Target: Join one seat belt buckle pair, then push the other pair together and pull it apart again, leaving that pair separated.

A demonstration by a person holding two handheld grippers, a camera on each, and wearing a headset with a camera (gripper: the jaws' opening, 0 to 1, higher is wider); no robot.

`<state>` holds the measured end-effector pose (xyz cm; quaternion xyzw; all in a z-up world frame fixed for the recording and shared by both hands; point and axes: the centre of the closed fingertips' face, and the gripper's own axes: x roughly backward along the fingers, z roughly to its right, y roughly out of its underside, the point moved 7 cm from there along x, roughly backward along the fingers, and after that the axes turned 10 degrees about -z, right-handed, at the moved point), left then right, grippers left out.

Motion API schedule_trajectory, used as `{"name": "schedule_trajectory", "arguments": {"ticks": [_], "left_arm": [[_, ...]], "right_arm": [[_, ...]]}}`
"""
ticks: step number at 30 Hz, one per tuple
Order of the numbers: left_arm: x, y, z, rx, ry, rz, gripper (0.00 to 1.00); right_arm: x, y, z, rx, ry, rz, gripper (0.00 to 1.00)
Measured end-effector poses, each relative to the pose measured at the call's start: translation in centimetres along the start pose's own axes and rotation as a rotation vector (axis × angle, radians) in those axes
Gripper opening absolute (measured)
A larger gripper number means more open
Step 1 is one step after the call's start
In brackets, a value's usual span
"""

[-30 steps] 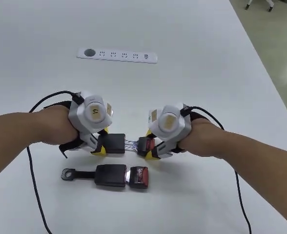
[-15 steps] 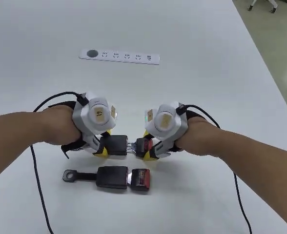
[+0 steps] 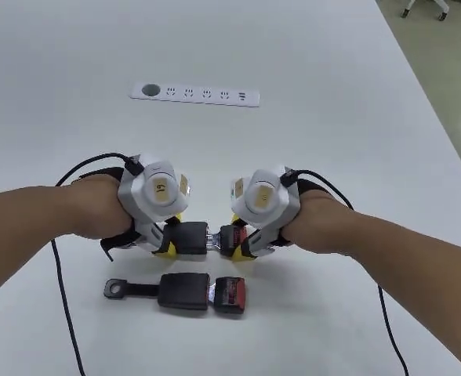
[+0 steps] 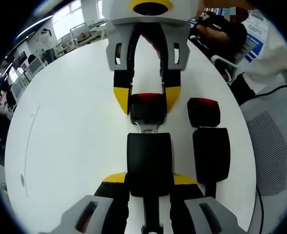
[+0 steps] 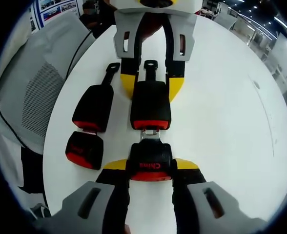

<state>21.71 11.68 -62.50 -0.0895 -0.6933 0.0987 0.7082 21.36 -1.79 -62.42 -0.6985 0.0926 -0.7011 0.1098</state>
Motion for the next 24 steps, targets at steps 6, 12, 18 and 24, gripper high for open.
{"name": "schedule_trajectory", "arguments": {"ticks": [6,12,18,24], "left_arm": [[0.1,-0.1,0.2,0.003,-0.003,-0.004,0.32],[0.1,0.0,0.0,0.002,-0.003,-0.001,0.32],[-0.1,0.2,-0.2,0.002,-0.004,-0.001,0.32],[-0.2,0.3,-0.2,0.008,-0.003,0.004,0.32]], "right_arm": [[-0.4,-1.0,0.0,0.005,0.0,-0.001,0.31],[-0.3,-1.2,0.2,0.001,-0.003,-0.013,0.31],[-0.3,-1.2,0.2,-0.003,-0.005,-0.014,0.31],[-0.4,-1.3,0.3,-0.008,-0.002,-0.011,0.31]]}}
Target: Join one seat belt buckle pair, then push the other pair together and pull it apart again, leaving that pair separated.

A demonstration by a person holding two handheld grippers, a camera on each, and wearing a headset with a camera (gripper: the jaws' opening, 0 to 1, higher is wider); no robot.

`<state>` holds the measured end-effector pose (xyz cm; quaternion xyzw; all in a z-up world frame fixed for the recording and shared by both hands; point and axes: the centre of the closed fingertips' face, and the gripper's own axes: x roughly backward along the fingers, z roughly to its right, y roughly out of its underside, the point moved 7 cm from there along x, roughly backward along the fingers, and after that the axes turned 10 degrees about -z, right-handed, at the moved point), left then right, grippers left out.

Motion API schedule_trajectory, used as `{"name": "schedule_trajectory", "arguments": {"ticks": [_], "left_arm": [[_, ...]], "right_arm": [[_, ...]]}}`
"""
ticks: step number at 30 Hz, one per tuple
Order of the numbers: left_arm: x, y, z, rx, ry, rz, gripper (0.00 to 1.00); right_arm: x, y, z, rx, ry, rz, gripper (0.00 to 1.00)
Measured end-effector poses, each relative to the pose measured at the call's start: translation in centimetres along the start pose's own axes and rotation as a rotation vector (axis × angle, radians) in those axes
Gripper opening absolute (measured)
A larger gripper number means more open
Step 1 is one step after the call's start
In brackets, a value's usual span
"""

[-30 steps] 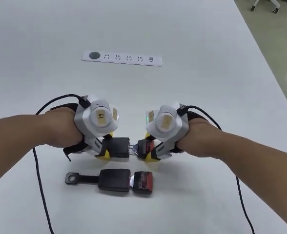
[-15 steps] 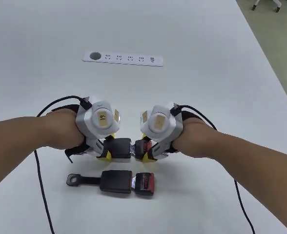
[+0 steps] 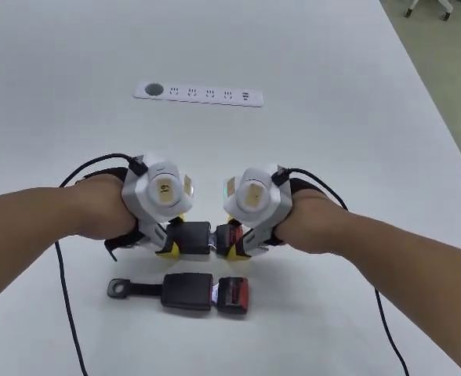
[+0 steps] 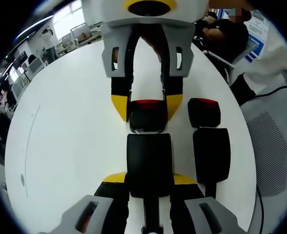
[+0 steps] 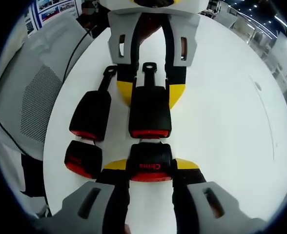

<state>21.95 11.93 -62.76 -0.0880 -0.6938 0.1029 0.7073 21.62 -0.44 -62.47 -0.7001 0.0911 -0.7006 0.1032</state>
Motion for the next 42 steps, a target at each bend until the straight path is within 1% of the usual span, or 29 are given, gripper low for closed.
{"name": "schedule_trajectory", "arguments": {"ticks": [7,10,15,21,23,25,26,29,31,34,37,42], "left_arm": [[0.0,-0.1,0.0,0.001,0.002,-0.003,0.32],[0.1,-0.2,0.1,-0.002,0.002,-0.003,0.32],[0.2,-0.3,0.2,0.001,0.003,0.0,0.32],[0.3,-0.4,0.3,0.008,0.002,-0.001,0.33],[0.3,-0.5,0.3,0.006,0.002,-0.003,0.33],[0.2,-0.4,0.3,0.007,0.002,-0.003,0.33],[0.2,-0.4,0.4,0.007,0.001,-0.003,0.33],[0.2,-0.4,0.4,0.005,0.0,0.0,0.33],[0.2,-0.4,0.3,0.005,0.001,0.001,0.33],[0.2,-0.5,0.4,0.002,0.0,-0.004,0.33],[0.1,-0.6,0.4,0.003,-0.001,-0.009,0.33],[0.1,-0.6,0.3,0.006,-0.001,-0.011,0.33]], "right_arm": [[-0.1,0.3,-0.2,-0.006,0.004,0.008,0.31],[0.2,1.0,-0.4,-0.008,0.004,0.008,0.31],[0.4,1.9,-0.3,-0.017,0.004,0.013,0.32],[0.5,2.3,-0.6,-0.026,0.006,0.055,0.32],[0.6,2.8,-0.4,-0.006,0.011,0.045,0.33],[0.8,3.2,-0.6,-0.016,0.004,0.043,0.33],[0.9,3.8,-0.2,-0.018,0.01,0.038,0.33],[1.1,4.8,-0.2,-0.028,0.012,0.028,0.33],[1.4,5.8,-0.6,-0.03,0.009,0.021,0.33],[1.8,7.0,-0.7,-0.025,0.01,0.003,0.33],[2.3,8.6,-0.9,-0.033,0.008,-0.015,0.33],[2.8,10.6,-1.4,-0.044,0.005,-0.035,0.33]]}}
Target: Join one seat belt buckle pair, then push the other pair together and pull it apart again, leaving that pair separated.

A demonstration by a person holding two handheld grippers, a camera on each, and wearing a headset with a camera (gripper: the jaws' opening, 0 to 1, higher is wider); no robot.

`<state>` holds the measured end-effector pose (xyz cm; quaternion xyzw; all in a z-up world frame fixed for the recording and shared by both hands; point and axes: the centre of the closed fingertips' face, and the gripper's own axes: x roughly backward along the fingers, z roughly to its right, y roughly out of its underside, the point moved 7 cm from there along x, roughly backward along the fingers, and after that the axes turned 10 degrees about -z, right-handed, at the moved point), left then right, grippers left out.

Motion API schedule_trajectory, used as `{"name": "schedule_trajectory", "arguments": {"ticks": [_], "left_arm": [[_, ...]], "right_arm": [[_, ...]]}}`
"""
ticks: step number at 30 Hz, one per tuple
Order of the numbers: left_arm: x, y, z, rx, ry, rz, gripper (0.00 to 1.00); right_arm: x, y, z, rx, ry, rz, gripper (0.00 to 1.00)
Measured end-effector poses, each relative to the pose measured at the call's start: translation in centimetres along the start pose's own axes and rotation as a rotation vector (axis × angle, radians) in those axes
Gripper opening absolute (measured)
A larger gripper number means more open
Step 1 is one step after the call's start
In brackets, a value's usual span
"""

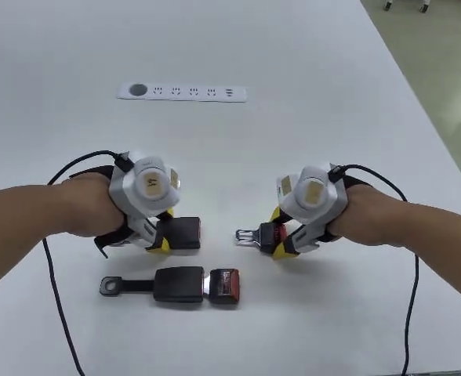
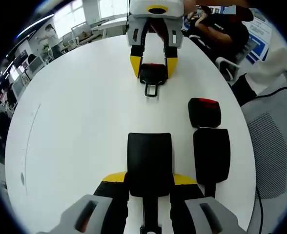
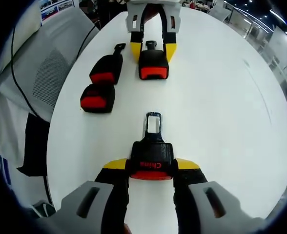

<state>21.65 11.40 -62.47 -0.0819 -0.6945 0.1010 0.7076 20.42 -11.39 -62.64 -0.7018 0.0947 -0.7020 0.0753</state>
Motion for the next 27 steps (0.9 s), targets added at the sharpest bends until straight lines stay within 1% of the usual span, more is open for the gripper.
{"name": "schedule_trajectory", "arguments": {"ticks": [4,7,9,12,16,19,21,23,25,27], "left_arm": [[-0.1,0.0,-0.1,-0.002,0.0,-0.005,0.33],[-0.1,0.0,-0.2,-0.005,0.001,-0.011,0.33],[-0.1,0.0,-0.2,-0.007,0.001,-0.016,0.33],[-0.1,-0.1,-0.1,-0.01,0.001,-0.026,0.34],[-0.1,-0.2,-0.1,-0.014,0.001,-0.036,0.34],[-0.1,-0.2,-0.2,-0.008,0.002,-0.034,0.34],[-0.1,-0.3,-0.1,0.011,0.0,-0.026,0.34],[-0.1,-0.2,-0.1,0.009,-0.002,-0.021,0.34],[0.0,-0.1,-0.1,0.052,-0.014,-0.025,0.37],[0.1,0.0,0.0,0.046,-0.018,-0.028,0.43]], "right_arm": [[0.3,1.3,0.0,-0.014,0.001,-0.015,0.33],[0.4,1.8,0.2,-0.022,0.003,-0.018,0.34],[0.5,1.7,-0.2,-0.024,0.004,-0.018,0.34],[0.6,1.7,-0.1,-0.025,0.005,-0.023,0.34],[0.6,1.7,0.3,-0.038,0.014,-0.026,0.37],[0.6,1.7,0.2,-0.044,0.017,-0.028,0.39],[0.8,1.7,0.2,-0.047,0.026,-0.03,0.4],[1.0,1.8,0.2,-0.05,0.03,-0.028,0.4],[1.5,1.8,0.0,-0.063,0.035,-0.013,0.41],[2.0,1.9,-0.1,-0.083,0.047,0.005,0.41]]}}
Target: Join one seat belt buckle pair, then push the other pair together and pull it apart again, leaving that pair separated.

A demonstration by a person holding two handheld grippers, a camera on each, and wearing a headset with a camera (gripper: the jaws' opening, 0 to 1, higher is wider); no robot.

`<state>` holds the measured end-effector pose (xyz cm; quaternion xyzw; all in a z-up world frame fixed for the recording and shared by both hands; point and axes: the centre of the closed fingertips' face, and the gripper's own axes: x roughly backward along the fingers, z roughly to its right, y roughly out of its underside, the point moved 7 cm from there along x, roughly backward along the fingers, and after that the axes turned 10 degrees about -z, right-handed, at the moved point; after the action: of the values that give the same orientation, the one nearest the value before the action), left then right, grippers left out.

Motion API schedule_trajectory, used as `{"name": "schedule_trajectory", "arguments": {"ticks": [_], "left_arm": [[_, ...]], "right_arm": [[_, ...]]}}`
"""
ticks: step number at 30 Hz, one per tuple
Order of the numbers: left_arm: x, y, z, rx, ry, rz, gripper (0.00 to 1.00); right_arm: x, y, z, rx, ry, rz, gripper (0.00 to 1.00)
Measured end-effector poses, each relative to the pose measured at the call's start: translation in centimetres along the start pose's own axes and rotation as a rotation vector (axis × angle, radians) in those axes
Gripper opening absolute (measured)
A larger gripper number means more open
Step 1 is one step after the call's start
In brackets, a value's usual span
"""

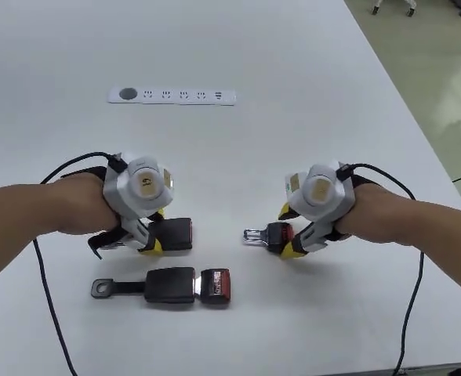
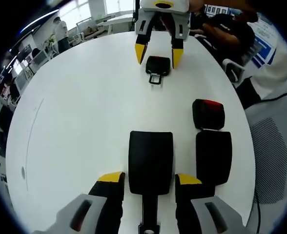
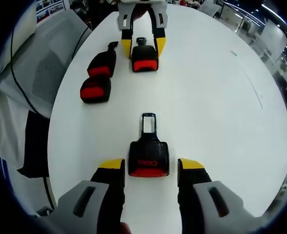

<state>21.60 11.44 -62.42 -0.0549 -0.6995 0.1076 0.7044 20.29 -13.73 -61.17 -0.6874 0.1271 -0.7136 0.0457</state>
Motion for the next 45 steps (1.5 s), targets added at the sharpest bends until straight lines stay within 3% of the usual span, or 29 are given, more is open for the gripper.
{"name": "schedule_trajectory", "arguments": {"ticks": [4,10,12,17,22,26,34,41,45], "left_arm": [[1.2,0.1,0.4,0.013,-0.019,0.017,0.48],[3.6,0.4,1.4,0.076,-0.079,0.089,0.51],[4.6,0.7,2.1,0.109,-0.095,0.125,0.54],[6.0,1.7,4.3,0.181,-0.12,0.207,0.62],[6.7,2.8,6.9,0.225,-0.125,0.239,0.67],[6.8,3.9,8.9,0.242,-0.142,0.263,0.75],[7.5,6.7,11.4,0.347,-0.183,0.293,0.87],[8.0,9.5,12.9,0.456,-0.211,0.295,0.97],[8.7,10.4,13.3,0.481,-0.231,0.308,1.0]], "right_arm": [[1.1,-0.2,-0.7,-0.063,0.025,0.061,0.42],[2.6,-0.9,-2.8,-0.133,0.069,0.142,0.47],[2.5,-1.1,-3.5,-0.188,0.077,0.188,0.49],[3.5,-2.0,-5.8,-0.234,0.102,0.253,0.57],[3.5,-3.0,-8.0,-0.245,0.103,0.293,0.66],[3.7,-3.7,-9.4,-0.242,0.122,0.305,0.73],[4.4,-2.6,-11.2,-0.33,0.153,0.331,0.79],[4.7,-1.2,-12.4,-0.388,0.171,0.34,0.86],[4.9,-1.0,-12.8,-0.422,0.179,0.347,0.92]]}}
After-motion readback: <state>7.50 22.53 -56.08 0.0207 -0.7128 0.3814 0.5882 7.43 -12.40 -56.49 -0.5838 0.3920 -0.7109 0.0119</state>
